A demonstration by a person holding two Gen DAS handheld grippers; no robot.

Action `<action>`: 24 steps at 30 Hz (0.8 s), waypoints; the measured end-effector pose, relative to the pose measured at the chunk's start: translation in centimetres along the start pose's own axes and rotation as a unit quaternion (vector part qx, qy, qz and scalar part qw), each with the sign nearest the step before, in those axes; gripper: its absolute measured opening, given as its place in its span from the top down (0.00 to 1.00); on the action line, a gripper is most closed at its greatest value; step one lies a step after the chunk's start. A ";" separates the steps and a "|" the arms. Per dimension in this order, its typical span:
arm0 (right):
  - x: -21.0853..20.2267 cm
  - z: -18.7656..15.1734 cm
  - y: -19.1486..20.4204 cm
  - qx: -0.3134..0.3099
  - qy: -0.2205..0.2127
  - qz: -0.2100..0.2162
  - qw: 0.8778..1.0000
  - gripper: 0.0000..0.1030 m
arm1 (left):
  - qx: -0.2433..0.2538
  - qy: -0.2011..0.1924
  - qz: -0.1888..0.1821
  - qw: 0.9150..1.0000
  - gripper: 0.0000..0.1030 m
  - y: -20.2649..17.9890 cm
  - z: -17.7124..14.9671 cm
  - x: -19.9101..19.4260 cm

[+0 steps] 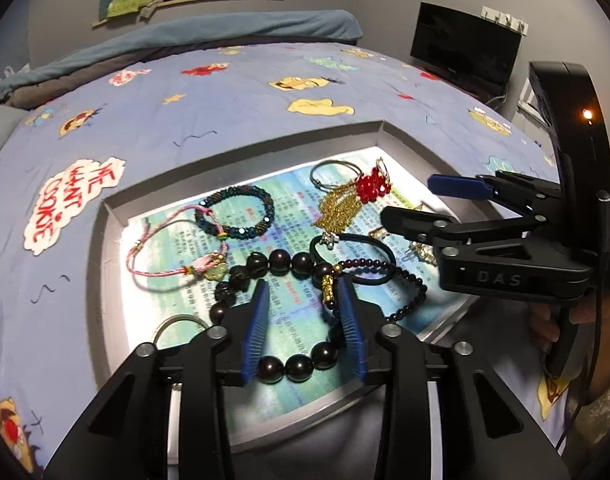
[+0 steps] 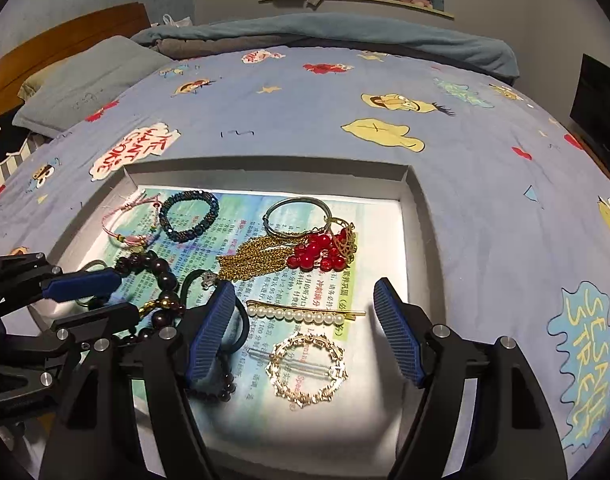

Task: Organize jewelry
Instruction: 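Open both tools to release the red bracelet and pearl clip, then withdraw both tools back from the box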

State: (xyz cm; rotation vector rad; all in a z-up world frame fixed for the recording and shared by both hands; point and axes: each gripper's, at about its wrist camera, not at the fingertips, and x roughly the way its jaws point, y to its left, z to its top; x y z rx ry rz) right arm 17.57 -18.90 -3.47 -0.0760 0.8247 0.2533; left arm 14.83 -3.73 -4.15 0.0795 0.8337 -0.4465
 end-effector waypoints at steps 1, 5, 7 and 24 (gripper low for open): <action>-0.6 0.0 -0.1 0.003 -0.005 0.001 1.000 0.28 | -0.001 -0.003 0.001 1.000 0.56 0.0 0.0 -0.3; -3.1 0.0 -0.7 0.017 -0.026 0.006 0.999 0.16 | -0.016 -0.023 0.015 0.999 0.24 0.3 0.0 -2.2; -4.6 -0.1 -1.1 0.027 -0.039 0.004 0.999 0.13 | -0.027 -0.027 0.021 0.999 0.21 0.5 0.1 -3.0; -12.4 -3.7 -0.5 0.044 -0.048 -0.011 0.998 0.05 | -0.052 -0.008 0.114 0.992 0.10 0.9 -3.4 -10.2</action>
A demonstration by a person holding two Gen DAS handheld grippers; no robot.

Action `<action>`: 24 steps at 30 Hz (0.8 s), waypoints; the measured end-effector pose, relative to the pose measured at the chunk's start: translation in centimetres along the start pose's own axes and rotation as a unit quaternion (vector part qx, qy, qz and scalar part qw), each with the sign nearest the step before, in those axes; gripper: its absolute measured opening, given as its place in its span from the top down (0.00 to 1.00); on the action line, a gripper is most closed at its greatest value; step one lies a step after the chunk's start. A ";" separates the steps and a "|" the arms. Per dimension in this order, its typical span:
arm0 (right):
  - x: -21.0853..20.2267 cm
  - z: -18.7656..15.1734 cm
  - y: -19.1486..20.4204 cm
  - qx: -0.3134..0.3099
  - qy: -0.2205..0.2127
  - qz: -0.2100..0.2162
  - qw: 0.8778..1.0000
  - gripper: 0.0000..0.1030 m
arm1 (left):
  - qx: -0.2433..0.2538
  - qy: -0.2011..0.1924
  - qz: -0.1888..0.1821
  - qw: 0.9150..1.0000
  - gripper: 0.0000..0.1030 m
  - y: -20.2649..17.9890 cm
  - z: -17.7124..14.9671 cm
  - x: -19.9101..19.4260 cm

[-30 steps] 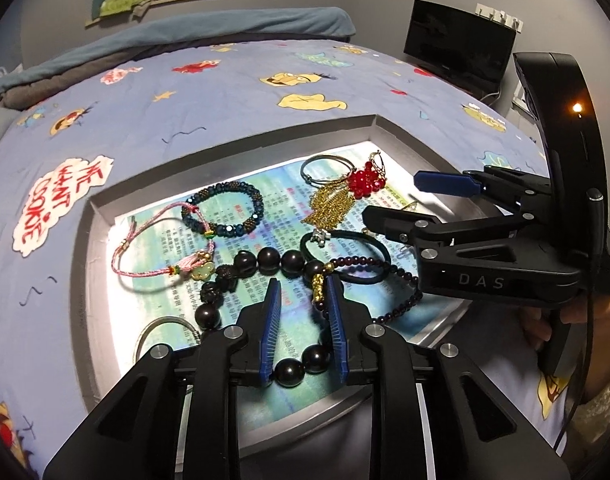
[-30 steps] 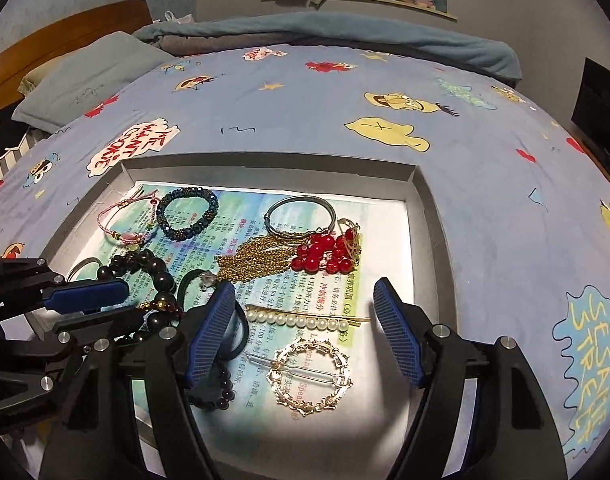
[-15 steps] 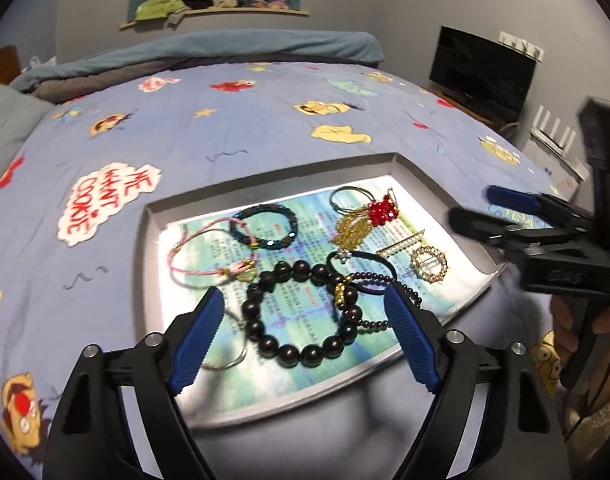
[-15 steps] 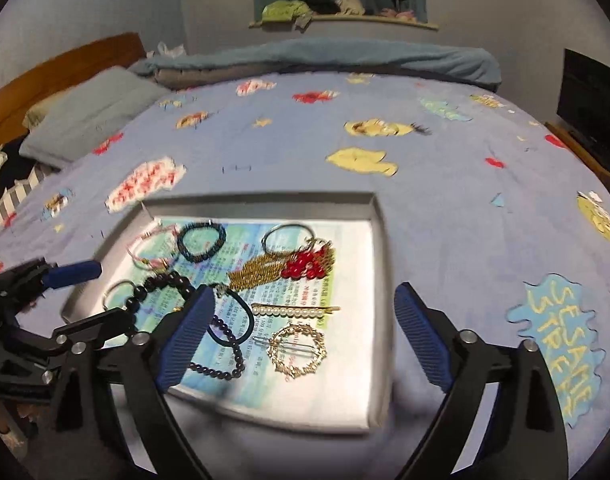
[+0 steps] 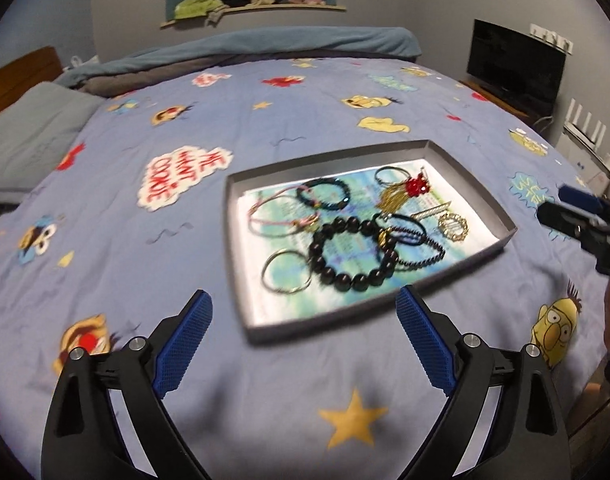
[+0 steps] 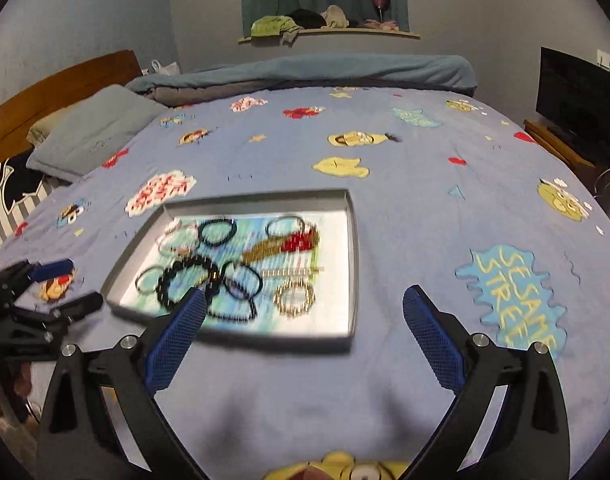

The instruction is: Organize jewelry

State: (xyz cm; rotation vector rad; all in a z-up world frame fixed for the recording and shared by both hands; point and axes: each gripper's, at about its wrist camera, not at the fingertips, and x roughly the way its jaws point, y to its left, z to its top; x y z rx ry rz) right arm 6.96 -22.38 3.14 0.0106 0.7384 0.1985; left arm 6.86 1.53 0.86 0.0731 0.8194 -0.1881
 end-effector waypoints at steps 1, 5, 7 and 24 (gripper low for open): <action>-0.1 -0.4 0.2 -0.002 0.003 -0.001 1.000 0.05 | -0.008 0.000 0.002 1.000 0.10 0.2 -0.2 -0.3; -0.3 -1.2 1.3 -0.018 0.010 -0.008 1.000 0.05 | -0.041 -0.004 -0.002 0.999 0.09 0.5 -0.9 -1.0; -0.5 -1.6 1.7 -0.022 0.010 -0.012 1.000 0.05 | -0.051 0.002 -0.004 0.999 0.09 0.4 -1.2 -1.0; 0.0 -3.0 3.2 -0.044 0.025 -0.004 0.999 0.05 | -0.020 0.010 0.022 1.000 0.08 -1.8 -2.0 -0.4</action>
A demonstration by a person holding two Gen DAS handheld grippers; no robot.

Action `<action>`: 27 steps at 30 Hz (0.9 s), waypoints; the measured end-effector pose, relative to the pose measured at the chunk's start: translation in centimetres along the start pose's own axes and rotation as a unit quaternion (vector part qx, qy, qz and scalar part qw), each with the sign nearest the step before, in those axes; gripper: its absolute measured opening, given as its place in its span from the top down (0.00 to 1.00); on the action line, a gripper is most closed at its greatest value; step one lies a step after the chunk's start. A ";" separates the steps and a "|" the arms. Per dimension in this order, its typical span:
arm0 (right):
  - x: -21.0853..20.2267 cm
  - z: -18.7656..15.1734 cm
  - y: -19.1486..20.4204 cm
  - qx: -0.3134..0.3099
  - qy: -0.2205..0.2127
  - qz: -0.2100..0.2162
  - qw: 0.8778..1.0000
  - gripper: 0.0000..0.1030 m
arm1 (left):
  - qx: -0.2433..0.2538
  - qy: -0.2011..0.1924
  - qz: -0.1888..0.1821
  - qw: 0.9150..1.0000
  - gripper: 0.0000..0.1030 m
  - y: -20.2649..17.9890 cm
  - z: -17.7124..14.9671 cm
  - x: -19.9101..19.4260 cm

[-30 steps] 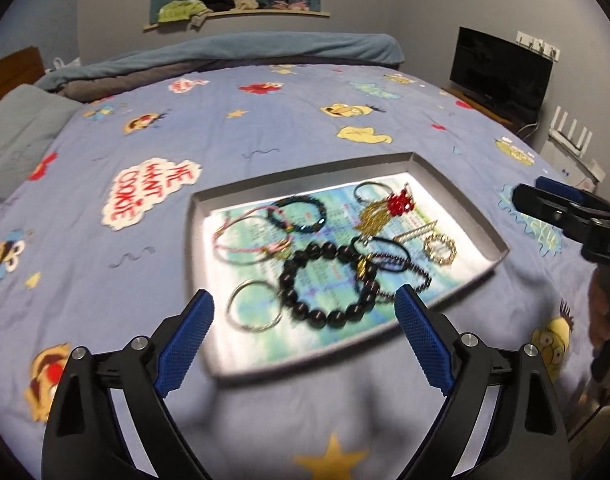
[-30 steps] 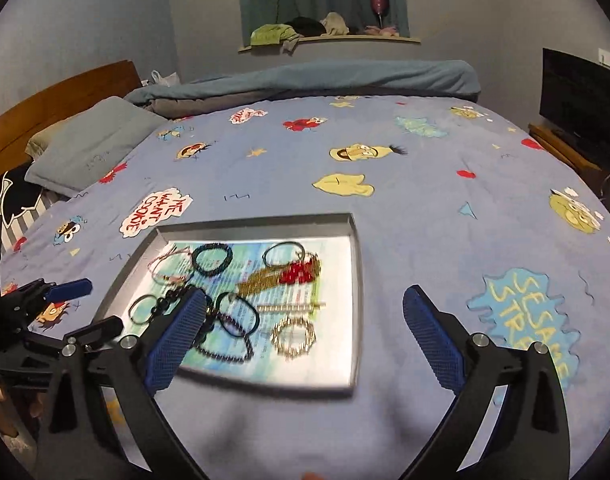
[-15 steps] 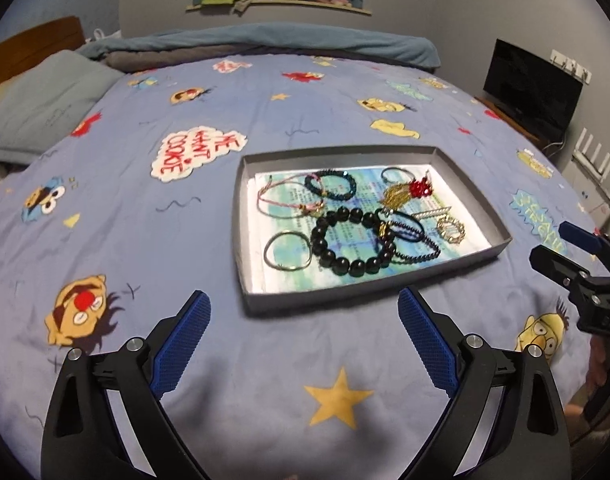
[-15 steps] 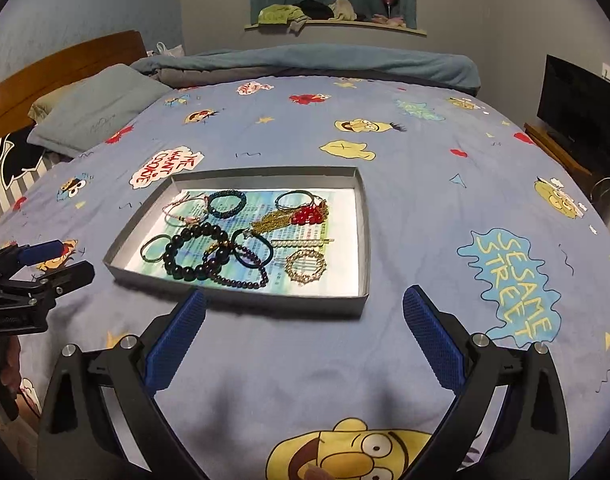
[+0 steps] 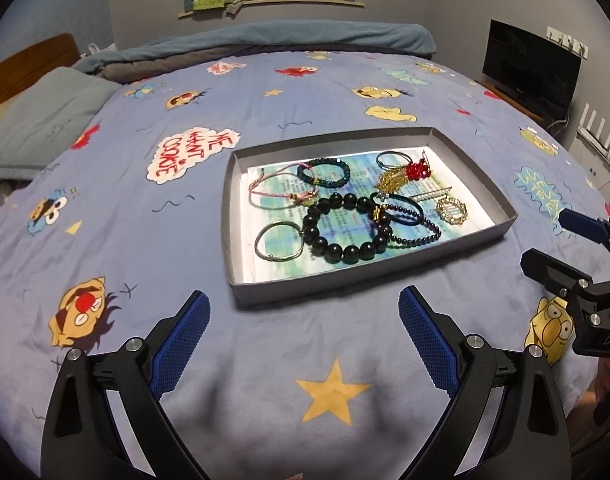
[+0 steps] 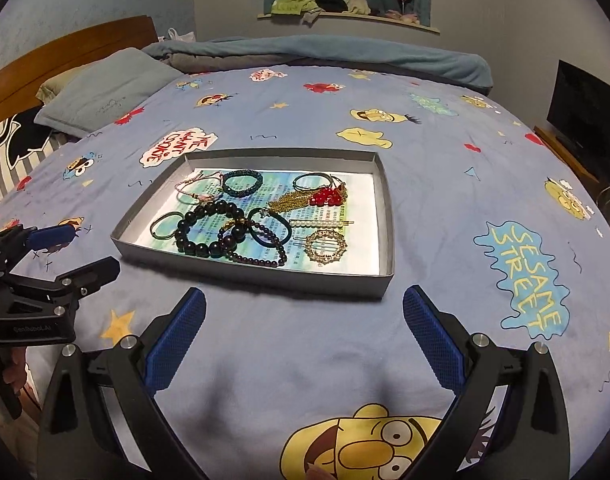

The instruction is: Organize jewelry

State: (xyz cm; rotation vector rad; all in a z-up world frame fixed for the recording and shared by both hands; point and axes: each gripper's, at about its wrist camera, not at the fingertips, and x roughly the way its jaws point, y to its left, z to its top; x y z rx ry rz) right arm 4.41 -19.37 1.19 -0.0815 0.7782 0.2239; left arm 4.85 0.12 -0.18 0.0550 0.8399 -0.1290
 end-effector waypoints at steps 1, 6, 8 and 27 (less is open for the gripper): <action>0.0 0.0 0.0 0.001 0.001 -0.001 1.000 0.05 | -0.001 0.000 0.000 1.000 0.08 0.0 0.0 0.0; 0.1 0.1 0.0 0.003 0.001 0.000 1.000 0.05 | -0.001 0.000 0.002 1.000 0.08 0.0 0.0 0.1; 0.1 0.1 0.0 0.003 0.002 0.000 1.000 0.05 | -0.001 0.001 0.001 1.000 0.08 0.1 0.0 0.2; -0.1 0.2 -0.2 0.006 0.001 -0.001 1.000 0.05 | 0.002 0.002 -0.001 1.000 0.08 -0.1 0.0 0.2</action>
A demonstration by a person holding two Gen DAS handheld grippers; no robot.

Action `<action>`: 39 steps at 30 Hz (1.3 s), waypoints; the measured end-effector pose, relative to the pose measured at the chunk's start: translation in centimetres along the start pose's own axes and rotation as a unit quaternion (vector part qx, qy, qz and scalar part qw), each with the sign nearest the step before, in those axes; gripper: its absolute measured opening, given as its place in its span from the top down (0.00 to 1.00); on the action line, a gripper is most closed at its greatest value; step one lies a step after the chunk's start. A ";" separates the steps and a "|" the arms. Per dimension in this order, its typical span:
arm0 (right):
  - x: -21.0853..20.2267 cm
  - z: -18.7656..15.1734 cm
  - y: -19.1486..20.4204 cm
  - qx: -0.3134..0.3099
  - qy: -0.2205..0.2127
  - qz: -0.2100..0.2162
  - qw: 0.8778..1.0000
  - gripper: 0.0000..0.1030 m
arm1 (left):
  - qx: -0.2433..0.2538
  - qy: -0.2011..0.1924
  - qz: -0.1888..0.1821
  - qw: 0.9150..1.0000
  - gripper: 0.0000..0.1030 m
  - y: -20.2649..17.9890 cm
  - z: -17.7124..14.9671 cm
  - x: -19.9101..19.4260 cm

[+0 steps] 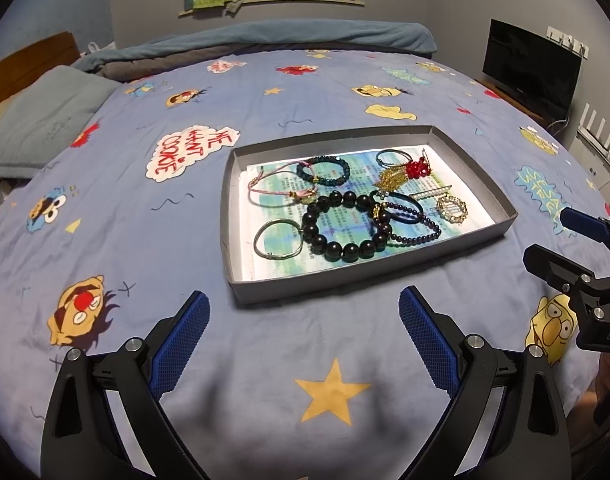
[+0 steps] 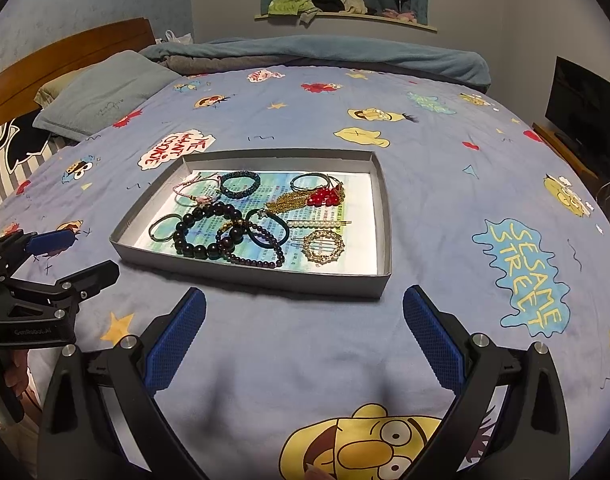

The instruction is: Organize jewelry

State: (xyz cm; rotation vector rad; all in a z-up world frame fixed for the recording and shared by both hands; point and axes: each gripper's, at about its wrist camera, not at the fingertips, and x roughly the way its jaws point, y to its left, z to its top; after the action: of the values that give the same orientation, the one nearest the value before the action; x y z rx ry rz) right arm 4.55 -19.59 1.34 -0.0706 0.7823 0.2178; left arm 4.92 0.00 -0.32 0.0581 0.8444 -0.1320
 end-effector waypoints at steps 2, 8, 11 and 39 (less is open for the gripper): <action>-0.1 0.0 -0.1 0.001 -0.001 0.001 1.000 0.05 | 0.000 0.000 0.000 1.000 0.08 0.0 0.0 0.0; -0.1 0.0 -0.2 0.001 0.001 0.001 1.000 0.05 | 0.000 0.000 0.000 1.000 0.08 0.0 -0.1 0.0; 0.0 0.0 -0.1 0.001 0.001 0.000 1.000 0.05 | 0.001 0.000 0.000 1.000 0.08 0.0 -0.1 0.0; 0.3 -0.1 0.1 0.001 0.005 -0.002 1.000 0.05 | 0.038 -0.018 0.020 0.999 0.08 -0.6 -0.5 0.3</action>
State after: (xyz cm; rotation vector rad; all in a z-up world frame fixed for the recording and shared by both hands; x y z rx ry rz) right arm 4.67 -19.49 1.09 -0.0720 0.7928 0.2131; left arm 4.66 -0.58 -0.85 0.1431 0.8013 -0.1268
